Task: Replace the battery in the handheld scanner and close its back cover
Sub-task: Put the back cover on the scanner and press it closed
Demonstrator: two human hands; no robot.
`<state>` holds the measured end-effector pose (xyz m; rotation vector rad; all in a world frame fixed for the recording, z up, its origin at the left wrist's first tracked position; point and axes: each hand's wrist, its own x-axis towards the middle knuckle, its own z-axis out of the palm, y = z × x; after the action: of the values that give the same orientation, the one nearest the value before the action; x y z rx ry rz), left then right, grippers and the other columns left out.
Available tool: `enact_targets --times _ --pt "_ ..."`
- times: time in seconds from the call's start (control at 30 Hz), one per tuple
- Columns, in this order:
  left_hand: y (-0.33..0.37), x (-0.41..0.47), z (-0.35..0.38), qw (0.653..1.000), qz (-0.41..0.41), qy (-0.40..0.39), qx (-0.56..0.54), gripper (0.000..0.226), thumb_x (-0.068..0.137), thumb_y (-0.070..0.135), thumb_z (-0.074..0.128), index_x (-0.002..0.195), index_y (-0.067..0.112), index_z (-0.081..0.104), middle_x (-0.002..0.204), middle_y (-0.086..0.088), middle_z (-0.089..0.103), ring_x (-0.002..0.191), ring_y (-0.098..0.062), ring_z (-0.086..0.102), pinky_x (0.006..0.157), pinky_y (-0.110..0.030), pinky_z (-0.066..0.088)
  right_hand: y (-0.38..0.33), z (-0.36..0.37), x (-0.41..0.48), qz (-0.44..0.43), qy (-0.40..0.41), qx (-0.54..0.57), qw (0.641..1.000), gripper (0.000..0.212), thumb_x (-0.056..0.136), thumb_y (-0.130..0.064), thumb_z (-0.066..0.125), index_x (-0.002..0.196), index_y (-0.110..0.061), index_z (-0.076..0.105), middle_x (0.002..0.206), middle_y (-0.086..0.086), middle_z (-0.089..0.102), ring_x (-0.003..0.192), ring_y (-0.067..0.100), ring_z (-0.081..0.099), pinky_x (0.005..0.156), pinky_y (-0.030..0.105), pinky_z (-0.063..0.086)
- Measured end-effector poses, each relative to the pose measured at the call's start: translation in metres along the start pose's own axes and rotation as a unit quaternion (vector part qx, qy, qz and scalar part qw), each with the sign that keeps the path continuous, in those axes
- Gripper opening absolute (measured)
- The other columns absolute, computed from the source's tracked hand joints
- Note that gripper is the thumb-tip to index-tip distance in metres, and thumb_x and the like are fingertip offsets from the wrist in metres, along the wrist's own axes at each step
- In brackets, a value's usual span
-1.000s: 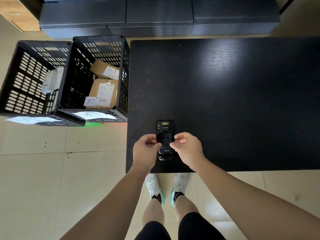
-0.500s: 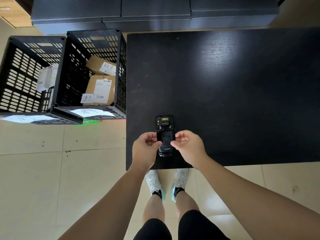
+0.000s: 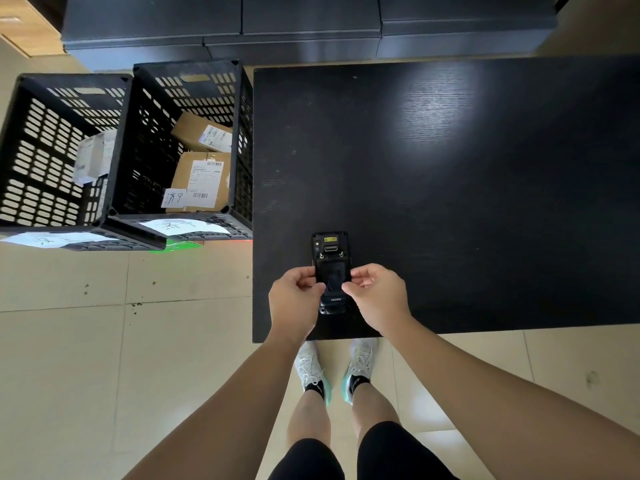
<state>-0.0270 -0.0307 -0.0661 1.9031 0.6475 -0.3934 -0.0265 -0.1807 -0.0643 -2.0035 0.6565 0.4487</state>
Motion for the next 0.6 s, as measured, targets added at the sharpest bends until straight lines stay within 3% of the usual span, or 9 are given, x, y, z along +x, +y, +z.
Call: enact_targets --times 0.13,0.23,0.33,0.4,0.6 --pt "-0.001 -0.002 0.005 0.999 0.020 0.012 0.035 0.030 0.081 0.011 0.072 0.109 0.024 0.075 0.076 0.017 0.071 0.072 0.005 0.066 0.067 -0.004 0.045 0.000 0.003 -0.002 0.000 0.012 -0.010 1.000 0.024 0.080 -0.018 0.076 0.104 -0.015 0.074 0.086 -0.002 0.075 0.078 0.007 0.067 0.072 0.013 0.047" --pt "-0.002 -0.001 0.007 0.997 0.030 0.013 0.065 0.034 0.084 0.012 0.072 0.118 0.019 0.072 0.083 0.015 0.068 0.079 0.004 0.062 0.069 -0.003 0.039 0.001 0.005 -0.003 -0.002 0.012 -0.015 1.000 0.027 0.081 -0.021 0.075 0.108 -0.017 0.074 0.087 -0.005 0.075 0.076 0.003 0.066 0.068 0.007 0.044" --pt "-0.002 0.000 0.007 0.995 0.037 0.016 0.092 0.035 0.086 0.013 0.072 0.121 0.016 0.070 0.084 0.015 0.064 0.076 0.009 0.057 0.062 0.002 0.038 0.001 0.006 -0.004 0.003 0.016 -0.014 1.000 0.028 0.082 -0.022 0.074 0.110 -0.017 0.074 0.081 -0.009 0.072 0.068 -0.004 0.061 0.063 0.002 0.041" --pt "-0.002 0.000 0.008 0.993 0.045 0.017 0.103 0.035 0.086 0.012 0.072 0.121 0.014 0.070 0.085 0.012 0.063 0.073 0.010 0.054 0.063 0.007 0.036 -0.001 0.006 -0.004 0.005 0.016 -0.016 1.000 0.029 0.082 -0.021 0.073 0.110 -0.016 0.075 0.082 -0.008 0.073 0.070 -0.002 0.063 0.068 0.004 0.045" --pt "0.007 0.001 0.008 0.991 0.061 0.029 0.112 0.021 0.085 0.016 0.068 0.105 0.019 0.076 0.082 0.006 0.072 0.076 -0.005 0.064 0.068 -0.008 0.044 -0.010 0.006 0.000 0.008 0.039 -0.023 0.999 0.031 0.078 -0.023 0.074 0.108 -0.018 0.074 0.096 -0.004 0.074 0.091 0.010 0.067 0.082 0.021 0.051"
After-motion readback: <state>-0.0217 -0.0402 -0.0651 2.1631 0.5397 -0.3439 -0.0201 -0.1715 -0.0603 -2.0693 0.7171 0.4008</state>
